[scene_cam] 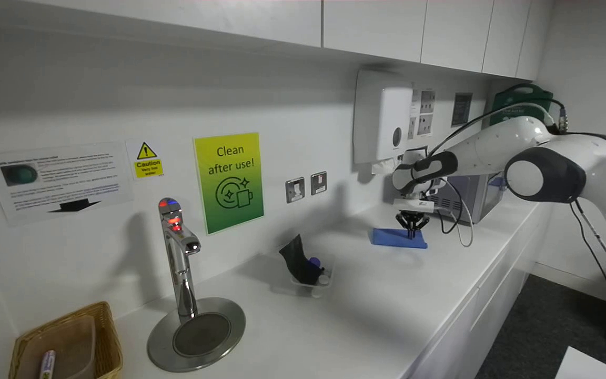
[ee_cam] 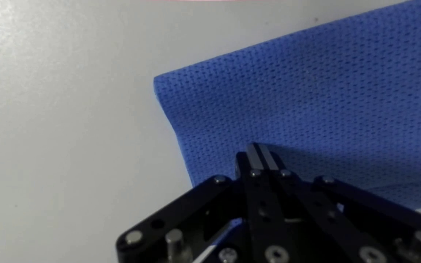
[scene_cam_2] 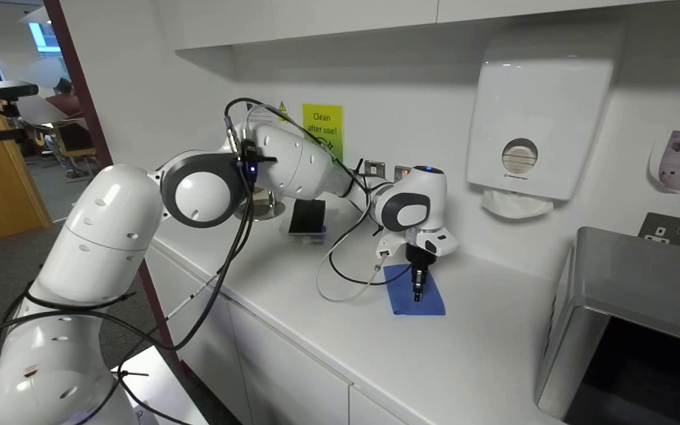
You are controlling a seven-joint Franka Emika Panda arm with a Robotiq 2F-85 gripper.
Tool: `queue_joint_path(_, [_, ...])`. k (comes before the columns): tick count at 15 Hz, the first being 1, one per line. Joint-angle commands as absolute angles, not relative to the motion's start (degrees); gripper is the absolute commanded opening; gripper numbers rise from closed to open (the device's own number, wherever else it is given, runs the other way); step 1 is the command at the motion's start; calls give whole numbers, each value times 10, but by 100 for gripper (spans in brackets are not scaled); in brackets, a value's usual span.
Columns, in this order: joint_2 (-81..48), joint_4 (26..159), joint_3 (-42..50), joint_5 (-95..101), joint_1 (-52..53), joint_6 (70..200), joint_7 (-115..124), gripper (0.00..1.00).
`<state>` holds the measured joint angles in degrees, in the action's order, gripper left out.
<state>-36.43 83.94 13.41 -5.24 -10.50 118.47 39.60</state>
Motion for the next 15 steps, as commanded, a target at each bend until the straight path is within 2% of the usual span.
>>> queue_joint_path(1, [-289,939,140,-44,-99,1229,369,0])
queue_joint_path(10, [-181,1066,139,-40,-86,1278,333,0])
queue_joint_path(15, [-203,1009,149,-58,-106,1272,344,0])
